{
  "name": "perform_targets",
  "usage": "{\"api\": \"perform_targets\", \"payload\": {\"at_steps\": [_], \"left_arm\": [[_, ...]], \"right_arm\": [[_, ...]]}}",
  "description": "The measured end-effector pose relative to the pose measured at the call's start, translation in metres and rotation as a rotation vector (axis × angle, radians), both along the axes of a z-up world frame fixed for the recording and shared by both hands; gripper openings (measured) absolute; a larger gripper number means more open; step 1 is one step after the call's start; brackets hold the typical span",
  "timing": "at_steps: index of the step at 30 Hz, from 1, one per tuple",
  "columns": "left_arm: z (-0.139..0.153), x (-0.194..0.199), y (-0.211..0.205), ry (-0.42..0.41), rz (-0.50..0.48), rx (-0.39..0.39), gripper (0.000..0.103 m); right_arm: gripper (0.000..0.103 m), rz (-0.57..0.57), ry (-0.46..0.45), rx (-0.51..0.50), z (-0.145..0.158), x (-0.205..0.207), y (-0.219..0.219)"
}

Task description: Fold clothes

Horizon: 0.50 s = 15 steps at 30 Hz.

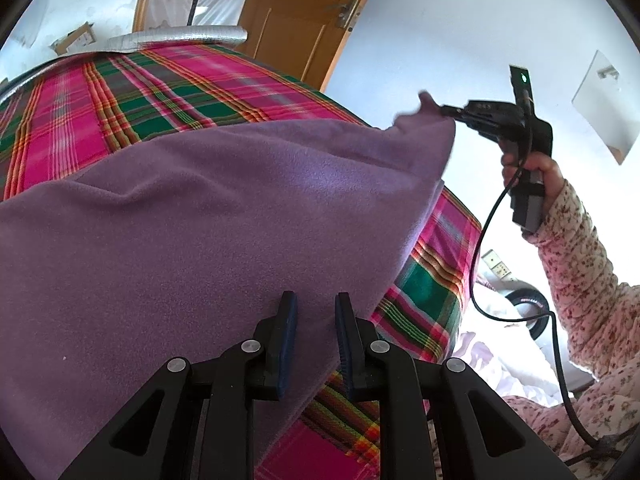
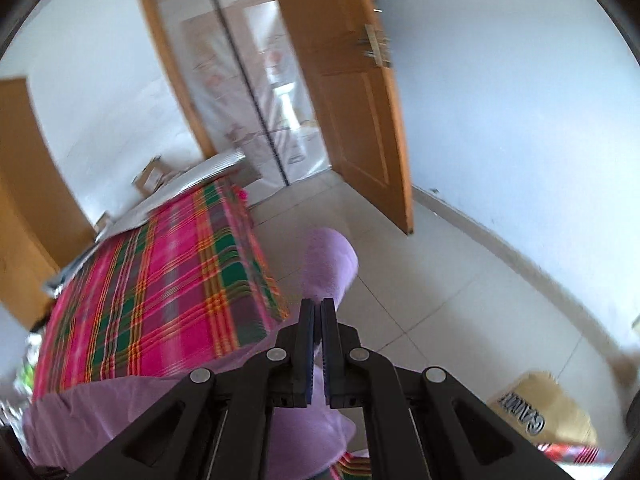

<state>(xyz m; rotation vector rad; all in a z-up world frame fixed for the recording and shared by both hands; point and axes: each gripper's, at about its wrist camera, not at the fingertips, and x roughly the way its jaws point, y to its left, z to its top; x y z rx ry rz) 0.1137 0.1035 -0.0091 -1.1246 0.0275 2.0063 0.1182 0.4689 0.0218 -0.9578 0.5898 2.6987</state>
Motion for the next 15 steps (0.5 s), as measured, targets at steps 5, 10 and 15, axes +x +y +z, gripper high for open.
{"api": "perform_targets", "payload": {"at_steps": [5, 10, 15], "left_arm": [[0.0, 0.001, 0.0, -0.001, 0.003, -0.004, 0.02], [0.0, 0.001, 0.001, -0.003, 0.004, -0.008, 0.02], [0.0, 0.001, 0.001, -0.01, 0.005, -0.005, 0.02]], "right_arm": [[0.003, -0.045, -0.029, -0.064, -0.025, 0.017, 0.02], [0.003, -0.077, -0.058, -0.151, -0.055, 0.024, 0.03], [0.003, -0.117, -0.003, -0.216, -0.063, 0.051, 0.034]]}}
